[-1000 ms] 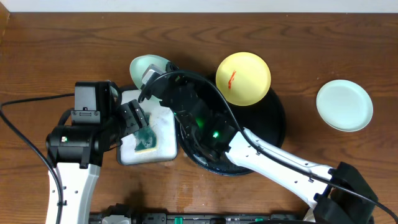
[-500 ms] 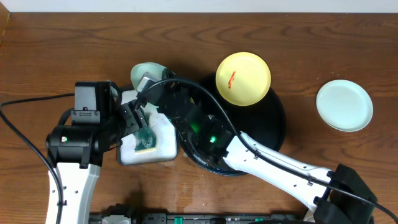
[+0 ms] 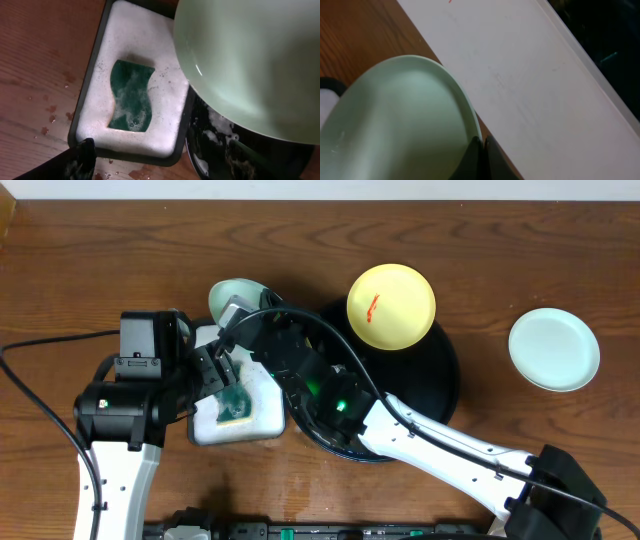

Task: Clean dirty plates on tray and stack at the side
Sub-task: 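Tilt the green plate over the basin with right gripper to drain, then carry the green plate right and stack it on the cleaned plate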

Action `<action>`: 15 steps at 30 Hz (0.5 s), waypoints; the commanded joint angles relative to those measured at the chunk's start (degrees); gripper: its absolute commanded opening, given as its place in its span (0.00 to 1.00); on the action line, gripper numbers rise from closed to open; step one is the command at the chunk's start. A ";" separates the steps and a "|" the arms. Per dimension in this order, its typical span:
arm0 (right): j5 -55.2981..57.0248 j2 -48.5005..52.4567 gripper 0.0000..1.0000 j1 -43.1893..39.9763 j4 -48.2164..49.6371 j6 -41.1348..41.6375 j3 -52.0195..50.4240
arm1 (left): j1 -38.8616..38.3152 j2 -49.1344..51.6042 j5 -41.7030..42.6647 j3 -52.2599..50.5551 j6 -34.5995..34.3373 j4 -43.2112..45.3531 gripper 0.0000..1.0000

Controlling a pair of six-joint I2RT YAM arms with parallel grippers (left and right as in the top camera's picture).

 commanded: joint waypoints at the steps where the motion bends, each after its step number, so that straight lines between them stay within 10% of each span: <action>1: -2.32 -0.72 0.01 0.85 -2.01 1.51 0.81 | 0.20 0.22 0.55 0.96 0.13 -0.11 0.83; 15: 1.79 -1.11 0.01 1.11 0.15 0.90 0.81 | 0.20 0.22 0.55 0.96 0.13 -0.13 0.83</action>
